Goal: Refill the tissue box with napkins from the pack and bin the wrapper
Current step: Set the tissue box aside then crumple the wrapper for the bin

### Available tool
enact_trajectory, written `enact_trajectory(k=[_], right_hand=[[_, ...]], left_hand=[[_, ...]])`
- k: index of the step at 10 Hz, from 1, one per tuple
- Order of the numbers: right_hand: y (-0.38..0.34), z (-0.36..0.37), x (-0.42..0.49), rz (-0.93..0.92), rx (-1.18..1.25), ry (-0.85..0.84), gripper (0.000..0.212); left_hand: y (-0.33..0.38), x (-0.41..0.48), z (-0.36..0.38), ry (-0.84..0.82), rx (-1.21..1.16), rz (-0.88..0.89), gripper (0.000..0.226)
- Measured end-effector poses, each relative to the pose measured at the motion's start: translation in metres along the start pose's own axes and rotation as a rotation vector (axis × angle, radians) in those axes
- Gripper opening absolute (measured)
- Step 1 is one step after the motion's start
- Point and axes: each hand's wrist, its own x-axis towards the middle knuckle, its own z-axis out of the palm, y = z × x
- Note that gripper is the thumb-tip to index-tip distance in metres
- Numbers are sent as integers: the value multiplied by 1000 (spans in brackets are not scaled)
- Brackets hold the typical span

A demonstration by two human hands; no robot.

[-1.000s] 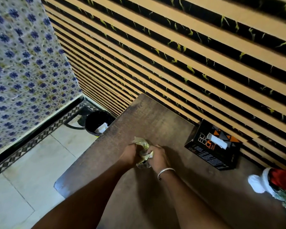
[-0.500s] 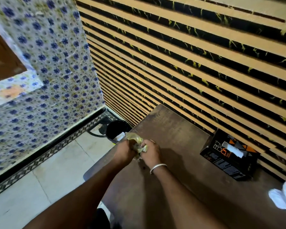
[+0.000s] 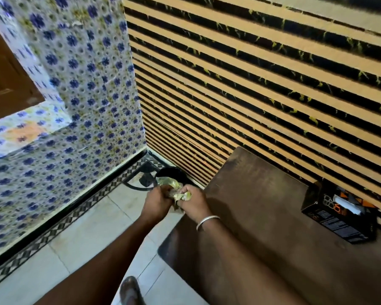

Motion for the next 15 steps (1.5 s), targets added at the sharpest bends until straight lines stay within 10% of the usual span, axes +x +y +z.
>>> enact_trajectory(k=[7, 11, 15], right_hand=[[-54, 117, 134, 200, 128, 18, 30], [-4, 114, 279, 367, 45, 99, 27], [131, 174, 405, 575, 109, -184, 29]], left_hand=[[-90, 150, -107, -262, 53, 48, 24], [-105, 311, -53, -425, 111, 58, 25], [-230, 437, 104, -475, -2, -161, 33]])
